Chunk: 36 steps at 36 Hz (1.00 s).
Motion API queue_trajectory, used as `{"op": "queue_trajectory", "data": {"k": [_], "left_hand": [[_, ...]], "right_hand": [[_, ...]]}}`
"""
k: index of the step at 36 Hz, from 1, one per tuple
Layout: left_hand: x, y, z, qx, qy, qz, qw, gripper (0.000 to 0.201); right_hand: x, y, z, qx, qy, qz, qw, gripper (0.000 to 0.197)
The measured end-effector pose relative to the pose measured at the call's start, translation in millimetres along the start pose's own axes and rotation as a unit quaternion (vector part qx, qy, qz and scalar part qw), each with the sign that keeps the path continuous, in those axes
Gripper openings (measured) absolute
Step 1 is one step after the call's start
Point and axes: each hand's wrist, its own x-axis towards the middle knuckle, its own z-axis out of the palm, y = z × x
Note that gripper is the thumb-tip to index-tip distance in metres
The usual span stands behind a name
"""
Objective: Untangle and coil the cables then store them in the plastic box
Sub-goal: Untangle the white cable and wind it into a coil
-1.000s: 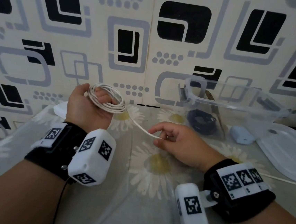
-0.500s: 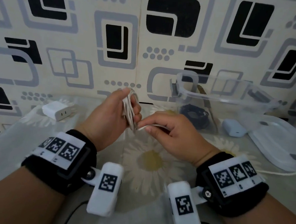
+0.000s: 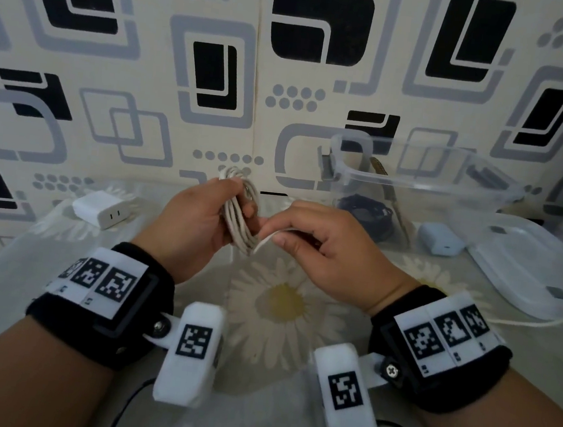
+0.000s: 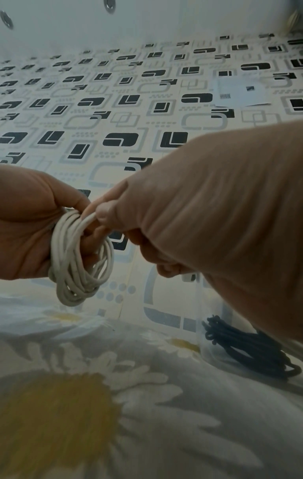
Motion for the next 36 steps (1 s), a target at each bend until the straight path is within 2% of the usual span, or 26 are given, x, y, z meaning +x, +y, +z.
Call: {"op": "queue_trajectory", "data": {"k": [4,6,8,11,14,17,19,22,26,31,36], "left_hand": [[-3.9,-4.9,3.5,0.105,-0.015,0.011,0.994,0.031],[-6.3,-8.0,5.4,0.157,-0.051,0.011,0.986,0.036],[-8.5,-9.0,8.6,0.172,-0.099,0.002,0.980,0.035],[-9.6,-7.2,8.8,0.165,-0.125,-0.018,0.978,0.040],[-11.1,-5.6,7.2,0.194,-0.156,-0.010,0.969,0.060],[-13.1,-4.3,7.2,0.275,-0.197,0.008,0.941,0.087],[-15.1,-2.6,8.1,0.296,-0.216,0.023,0.930,0.091],[-16.8,-0.3,11.9,0.304,-0.250,0.037,0.919,0.083],[-16.3,0.6,15.5,0.314,-0.272,0.016,0.910,0.042],[-16.7,-0.7,12.6,0.336,-0.240,0.023,0.911,0.037],[-14.6,-3.1,10.0,0.370,-0.210,0.041,0.904,0.019]], "right_hand": [[1.4,-0.9,0.3,-0.020,0.012,0.000,1.000,0.012],[1.2,-2.2,-0.2,-0.002,0.019,0.011,1.000,0.011],[0.9,-3.1,-1.9,0.016,0.018,0.032,0.999,0.015],[0.0,-3.7,-3.5,0.000,0.036,0.039,0.999,0.028],[-0.1,-4.4,-4.2,-0.015,0.054,0.034,0.998,0.038],[0.1,-4.8,-4.8,-0.027,0.058,0.031,0.997,0.042],[0.3,-4.6,-5.3,-0.044,0.056,0.033,0.997,0.042],[0.3,-4.2,-6.0,-0.065,0.060,0.043,0.995,0.040],[0.6,-3.6,-6.6,-0.080,0.053,0.047,0.994,0.036],[2.0,-5.2,-6.3,-0.069,0.056,0.040,0.995,0.035],[3.5,-5.4,-7.3,-0.070,0.074,0.017,0.995,0.025]]}}
